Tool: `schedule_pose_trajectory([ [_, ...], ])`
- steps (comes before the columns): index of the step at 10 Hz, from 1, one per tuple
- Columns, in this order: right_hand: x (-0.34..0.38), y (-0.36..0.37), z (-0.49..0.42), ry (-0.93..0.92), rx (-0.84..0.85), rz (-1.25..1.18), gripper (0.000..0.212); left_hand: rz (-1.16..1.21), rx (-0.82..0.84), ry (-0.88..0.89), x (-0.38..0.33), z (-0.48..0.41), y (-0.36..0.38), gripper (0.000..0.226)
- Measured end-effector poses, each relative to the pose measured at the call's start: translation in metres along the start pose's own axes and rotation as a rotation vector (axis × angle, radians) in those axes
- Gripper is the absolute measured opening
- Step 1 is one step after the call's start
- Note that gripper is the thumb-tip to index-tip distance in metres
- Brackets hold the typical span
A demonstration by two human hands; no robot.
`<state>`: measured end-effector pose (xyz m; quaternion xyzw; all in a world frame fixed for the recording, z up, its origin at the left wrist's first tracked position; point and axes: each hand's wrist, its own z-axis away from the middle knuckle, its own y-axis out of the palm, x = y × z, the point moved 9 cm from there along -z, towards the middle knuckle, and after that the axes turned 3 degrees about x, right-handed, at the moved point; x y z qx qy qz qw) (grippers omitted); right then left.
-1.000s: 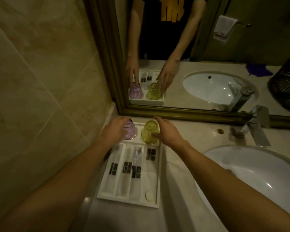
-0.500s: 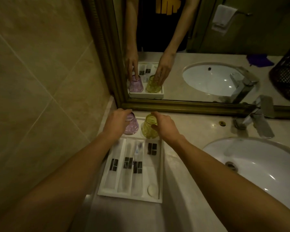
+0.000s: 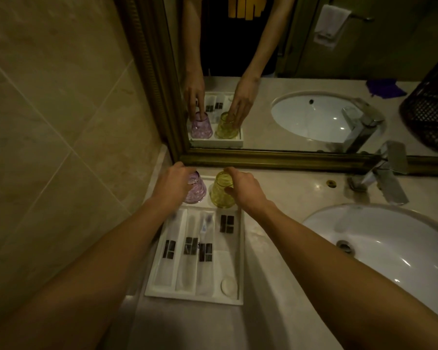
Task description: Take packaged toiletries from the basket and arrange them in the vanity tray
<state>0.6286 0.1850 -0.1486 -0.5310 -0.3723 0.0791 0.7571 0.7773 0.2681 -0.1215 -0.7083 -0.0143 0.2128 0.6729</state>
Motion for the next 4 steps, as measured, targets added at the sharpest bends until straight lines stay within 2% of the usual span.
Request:
schedule_pose_trajectory([
  [2,0.002,0.004,-0.002,-0.005,0.004,-0.018,0.061,0.012,-0.005,-0.007,0.003,0.001,0.002,0.035],
  [3,0.004,0.000,0.006,-0.008,0.038,-0.048,0.074,0.007,-0.001,-0.022,0.002,0.004,0.004,0.046],
  [4,-0.002,-0.021,0.010,0.010,0.034,-0.031,0.081,-0.015,0.021,-0.068,0.005,0.003,0.001,0.069],
])
